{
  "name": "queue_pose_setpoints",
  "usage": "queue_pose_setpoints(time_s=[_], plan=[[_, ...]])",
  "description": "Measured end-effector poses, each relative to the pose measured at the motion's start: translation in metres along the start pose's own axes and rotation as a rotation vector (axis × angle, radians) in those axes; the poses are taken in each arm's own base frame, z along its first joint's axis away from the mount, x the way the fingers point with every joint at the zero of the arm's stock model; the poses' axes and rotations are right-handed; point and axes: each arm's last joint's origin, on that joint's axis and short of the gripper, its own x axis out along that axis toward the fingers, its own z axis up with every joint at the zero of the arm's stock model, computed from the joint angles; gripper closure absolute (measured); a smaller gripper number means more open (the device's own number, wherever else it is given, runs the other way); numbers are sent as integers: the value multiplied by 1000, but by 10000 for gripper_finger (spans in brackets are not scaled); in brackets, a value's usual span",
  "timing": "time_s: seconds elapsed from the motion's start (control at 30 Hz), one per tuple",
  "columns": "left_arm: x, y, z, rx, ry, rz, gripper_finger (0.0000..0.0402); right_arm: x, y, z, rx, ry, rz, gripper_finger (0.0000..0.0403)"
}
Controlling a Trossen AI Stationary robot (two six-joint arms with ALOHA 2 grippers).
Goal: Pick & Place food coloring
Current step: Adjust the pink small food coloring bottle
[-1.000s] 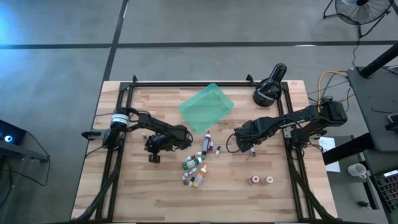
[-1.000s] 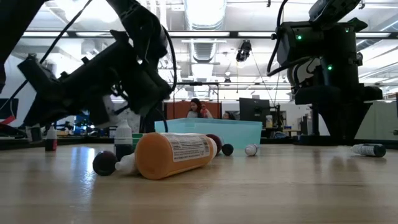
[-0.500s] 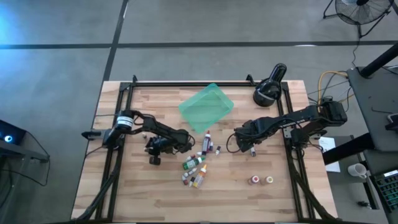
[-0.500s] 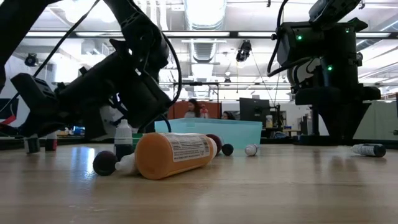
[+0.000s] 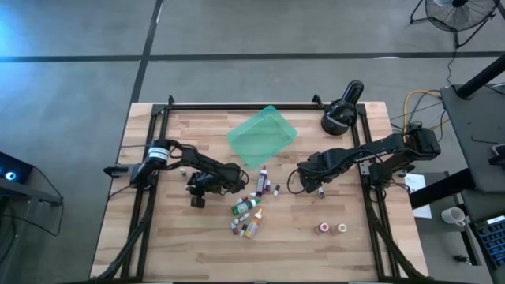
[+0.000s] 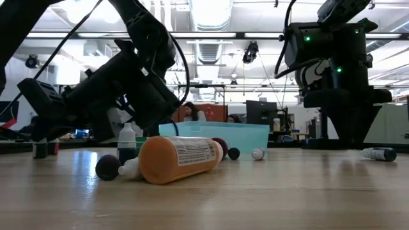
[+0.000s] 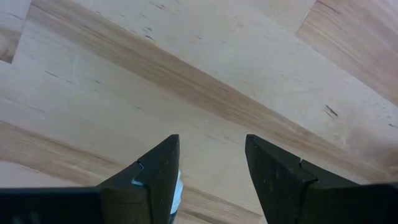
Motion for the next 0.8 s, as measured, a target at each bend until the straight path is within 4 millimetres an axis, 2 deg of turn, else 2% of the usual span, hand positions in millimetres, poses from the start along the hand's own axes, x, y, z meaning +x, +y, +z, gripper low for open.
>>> queue_pose_setpoints(time_s=[0.27,0.6,0.8], plan=[[-14,-1,4,13,-80,0,341,0,0,-1,0,23,12,225],[-18,-1,2,37,-118,15,341,0,0,-1,-3,23,12,225],[-23,0,0,43,-184,27,302,0,0,0,-3,18,11,225]])
